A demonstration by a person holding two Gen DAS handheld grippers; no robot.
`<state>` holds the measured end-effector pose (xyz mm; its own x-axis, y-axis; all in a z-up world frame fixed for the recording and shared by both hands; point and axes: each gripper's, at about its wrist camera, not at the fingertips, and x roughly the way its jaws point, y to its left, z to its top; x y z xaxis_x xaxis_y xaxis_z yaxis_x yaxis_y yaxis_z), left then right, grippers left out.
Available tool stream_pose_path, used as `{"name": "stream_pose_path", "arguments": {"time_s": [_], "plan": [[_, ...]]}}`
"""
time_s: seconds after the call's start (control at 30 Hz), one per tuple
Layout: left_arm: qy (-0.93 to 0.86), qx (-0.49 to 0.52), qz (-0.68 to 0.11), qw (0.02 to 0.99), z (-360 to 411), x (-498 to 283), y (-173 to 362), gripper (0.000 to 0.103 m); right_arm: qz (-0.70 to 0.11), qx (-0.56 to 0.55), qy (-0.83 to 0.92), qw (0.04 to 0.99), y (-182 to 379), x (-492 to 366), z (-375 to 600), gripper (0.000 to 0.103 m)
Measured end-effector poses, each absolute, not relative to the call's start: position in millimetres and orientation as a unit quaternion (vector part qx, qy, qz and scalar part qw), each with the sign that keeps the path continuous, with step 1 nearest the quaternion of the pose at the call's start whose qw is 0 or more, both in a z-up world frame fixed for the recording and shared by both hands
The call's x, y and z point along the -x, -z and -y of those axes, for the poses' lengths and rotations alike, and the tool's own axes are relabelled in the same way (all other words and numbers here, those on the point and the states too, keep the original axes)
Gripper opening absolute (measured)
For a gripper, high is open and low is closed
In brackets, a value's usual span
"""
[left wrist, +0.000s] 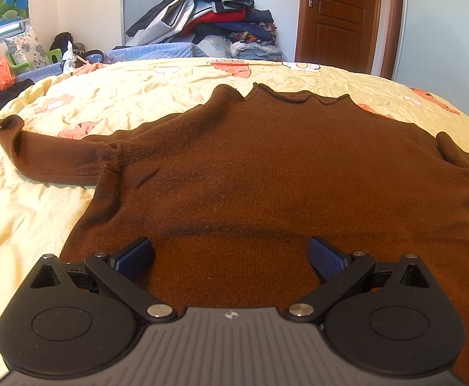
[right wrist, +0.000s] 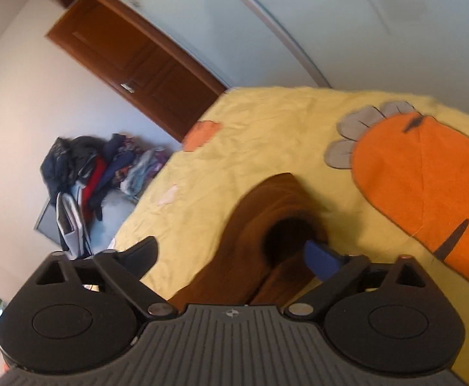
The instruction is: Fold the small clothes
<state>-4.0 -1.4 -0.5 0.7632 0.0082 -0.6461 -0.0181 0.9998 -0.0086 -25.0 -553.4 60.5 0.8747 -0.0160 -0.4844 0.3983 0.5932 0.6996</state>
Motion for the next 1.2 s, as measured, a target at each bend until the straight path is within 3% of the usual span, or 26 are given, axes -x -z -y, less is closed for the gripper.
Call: {"name": "stream_pose_path", "arguments": {"time_s": [0.27, 0.33, 0.4, 0.57, 0.77, 0.8, 0.87, 0.9, 1.03, 1.2], "plan": [[-0.007, 0.008, -0.344, 0.939, 1, 4, 0, 0.103, -0.224, -0.489, 0.1, 0.837, -30, 4, 557, 0.053], [-0.007, 0.008, -0.344, 0.939, 1, 4, 0, 0.103, -0.229, -0.487, 0.1, 0.837, -27, 0, 555, 0.029], [-0.007, 0.008, -0.344, 0.939, 1, 4, 0, 0.103, -0.235, -0.488, 0.104, 0.834, -23, -6, 555, 0.013], [-0.006, 0.008, -0.344, 0.939, 2, 3, 0, 0.103, -0.188, -0.534, 0.033, 0.824, -42, -4, 519, 0.012], [-0.006, 0.007, -0.344, 0.939, 2, 3, 1, 0.103, -0.166, -0.563, -0.166, 0.793, -76, -25, 372, 0.013], [-0.006, 0.008, -0.344, 0.939, 2, 3, 1, 0.103, -0.173, -0.566, -0.182, 0.785, -75, -28, 350, 0.015], [-0.006, 0.008, -0.344, 0.939, 2, 3, 1, 0.103, -0.22, -0.55, -0.196, 0.781, -64, -36, 312, 0.049], [-0.006, 0.008, -0.344, 0.939, 2, 3, 1, 0.103, -0.248, -0.538, -0.187, 0.784, -57, -38, 302, 0.072], [-0.005, 0.01, -0.344, 0.939, 2, 3, 0, 0.103, -0.291, -0.47, -0.144, 0.821, -38, -9, 291, 0.071], [0.005, 0.036, -0.356, 0.934, -2, -3, -8, 0.103, -0.286, -0.288, -0.102, 0.908, -49, 40, 290, 0.072]]}}
